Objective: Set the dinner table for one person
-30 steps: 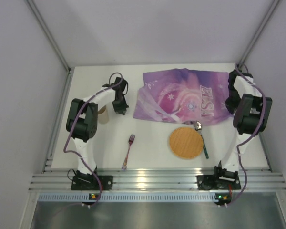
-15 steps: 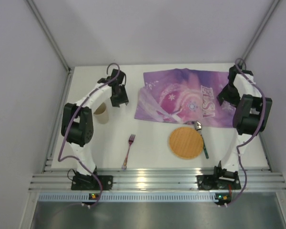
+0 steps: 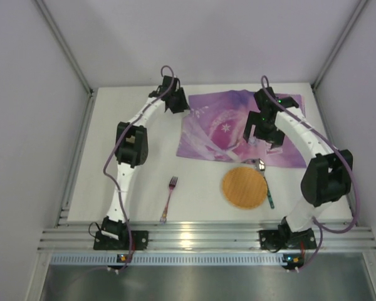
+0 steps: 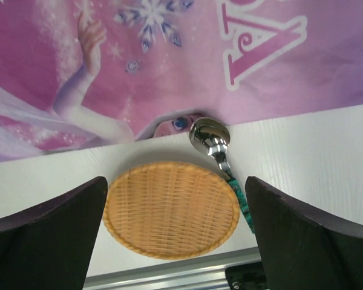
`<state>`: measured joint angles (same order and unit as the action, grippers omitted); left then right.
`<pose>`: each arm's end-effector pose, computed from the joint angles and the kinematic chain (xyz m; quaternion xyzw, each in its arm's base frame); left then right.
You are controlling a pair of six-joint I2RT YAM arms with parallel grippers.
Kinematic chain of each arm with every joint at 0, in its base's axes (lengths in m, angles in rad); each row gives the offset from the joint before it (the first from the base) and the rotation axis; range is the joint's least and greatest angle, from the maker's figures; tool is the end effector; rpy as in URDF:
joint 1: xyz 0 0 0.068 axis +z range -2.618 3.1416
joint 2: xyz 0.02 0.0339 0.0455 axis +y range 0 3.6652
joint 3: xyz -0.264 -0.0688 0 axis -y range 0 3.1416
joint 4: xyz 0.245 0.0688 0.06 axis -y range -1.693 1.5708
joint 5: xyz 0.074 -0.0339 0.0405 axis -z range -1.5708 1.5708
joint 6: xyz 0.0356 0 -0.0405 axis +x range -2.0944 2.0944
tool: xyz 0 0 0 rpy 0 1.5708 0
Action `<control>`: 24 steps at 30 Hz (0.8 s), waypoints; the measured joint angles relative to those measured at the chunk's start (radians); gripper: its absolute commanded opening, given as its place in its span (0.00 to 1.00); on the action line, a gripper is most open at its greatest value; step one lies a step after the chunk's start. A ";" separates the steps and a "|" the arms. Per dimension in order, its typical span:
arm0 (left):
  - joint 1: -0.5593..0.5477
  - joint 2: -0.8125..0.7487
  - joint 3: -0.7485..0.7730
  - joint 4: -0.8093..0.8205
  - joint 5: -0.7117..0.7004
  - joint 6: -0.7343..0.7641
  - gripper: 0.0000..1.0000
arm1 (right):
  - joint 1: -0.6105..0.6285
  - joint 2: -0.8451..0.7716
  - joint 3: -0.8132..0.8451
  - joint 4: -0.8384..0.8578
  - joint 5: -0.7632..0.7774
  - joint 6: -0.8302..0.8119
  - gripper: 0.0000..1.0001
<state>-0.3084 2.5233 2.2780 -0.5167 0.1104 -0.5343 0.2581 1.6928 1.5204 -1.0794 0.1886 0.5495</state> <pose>0.5386 -0.1757 0.1897 -0.0819 0.9145 -0.2070 0.3378 0.3285 0.0798 0.2891 0.1575 0.9703 -0.0234 0.1819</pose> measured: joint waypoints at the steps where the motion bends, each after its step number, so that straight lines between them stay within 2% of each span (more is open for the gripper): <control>1: 0.000 0.032 0.000 0.024 0.027 -0.018 0.38 | 0.011 -0.012 -0.024 -0.005 -0.008 0.000 0.97; 3: 0.000 0.085 0.018 0.107 0.093 -0.057 0.33 | 0.016 -0.039 -0.075 -0.012 -0.018 -0.004 0.96; 9: -0.004 0.137 0.058 0.237 0.207 -0.147 0.32 | 0.014 -0.108 -0.158 -0.032 -0.014 -0.018 0.96; 13: -0.010 0.135 0.048 0.299 0.243 -0.186 0.33 | 0.014 -0.131 -0.186 -0.031 -0.015 -0.018 0.95; 15: -0.014 0.135 0.047 0.321 0.244 -0.208 0.29 | 0.014 -0.131 -0.195 -0.029 -0.018 -0.016 0.95; 18: -0.017 0.164 0.118 0.255 0.200 -0.224 0.28 | 0.014 -0.130 -0.198 -0.029 -0.024 -0.015 0.94; 20: -0.018 0.209 0.217 0.195 0.145 -0.225 0.31 | 0.014 -0.128 -0.193 -0.031 -0.027 -0.015 0.94; 24: -0.015 0.217 0.240 0.096 0.035 -0.223 0.38 | 0.014 -0.113 -0.150 -0.038 -0.029 -0.015 0.94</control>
<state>-0.3237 2.7407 2.5179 -0.4210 0.1455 -0.7574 0.2718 1.5803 1.3708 -1.1175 0.1593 0.5343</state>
